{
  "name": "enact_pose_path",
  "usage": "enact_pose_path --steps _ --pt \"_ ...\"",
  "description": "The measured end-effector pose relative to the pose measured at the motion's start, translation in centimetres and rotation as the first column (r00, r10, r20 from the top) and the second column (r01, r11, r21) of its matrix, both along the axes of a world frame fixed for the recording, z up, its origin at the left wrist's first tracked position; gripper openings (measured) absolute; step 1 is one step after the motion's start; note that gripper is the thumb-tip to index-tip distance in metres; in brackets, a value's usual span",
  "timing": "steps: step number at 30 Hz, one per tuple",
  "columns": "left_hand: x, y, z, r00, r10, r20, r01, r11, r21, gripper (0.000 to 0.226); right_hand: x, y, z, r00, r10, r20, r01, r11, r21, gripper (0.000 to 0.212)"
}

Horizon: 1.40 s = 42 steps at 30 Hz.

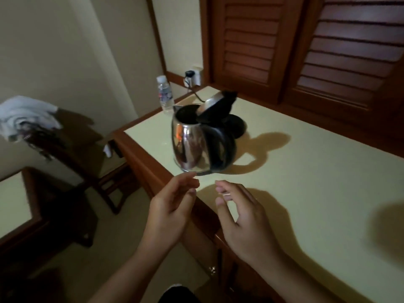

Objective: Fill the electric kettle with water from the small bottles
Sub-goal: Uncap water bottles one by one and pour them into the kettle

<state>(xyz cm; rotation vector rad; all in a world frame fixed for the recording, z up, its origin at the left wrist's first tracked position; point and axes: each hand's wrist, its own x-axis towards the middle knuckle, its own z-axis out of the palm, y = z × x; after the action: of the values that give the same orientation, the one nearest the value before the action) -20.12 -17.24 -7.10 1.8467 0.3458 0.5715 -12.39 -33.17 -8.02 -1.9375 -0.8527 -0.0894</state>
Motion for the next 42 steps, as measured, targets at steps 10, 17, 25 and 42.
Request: enact_pose_path --steps 10,17,25,42 --pt "1.5 18.1 -0.9 0.992 0.129 -0.008 -0.127 0.987 0.099 0.032 -0.4 18.2 -0.6 0.991 0.110 0.070 -0.102 0.989 -0.108 0.044" --pt "10.2 30.3 -1.0 0.998 0.038 -0.052 -0.032 0.994 0.106 0.033 3.9 29.3 -2.8 0.986 -0.074 0.149 0.124 0.926 -0.358 0.053" --pt "21.7 35.1 0.2 0.981 -0.116 -0.157 0.142 0.976 0.165 0.086 6.7 34.3 -3.4 0.966 -0.208 0.151 0.256 0.719 -0.646 0.069" --pt "19.4 33.8 0.8 0.961 -0.256 0.101 0.242 0.962 0.129 0.044 5.6 34.0 3.5 0.933 -0.285 0.219 0.305 0.950 -0.065 0.054"
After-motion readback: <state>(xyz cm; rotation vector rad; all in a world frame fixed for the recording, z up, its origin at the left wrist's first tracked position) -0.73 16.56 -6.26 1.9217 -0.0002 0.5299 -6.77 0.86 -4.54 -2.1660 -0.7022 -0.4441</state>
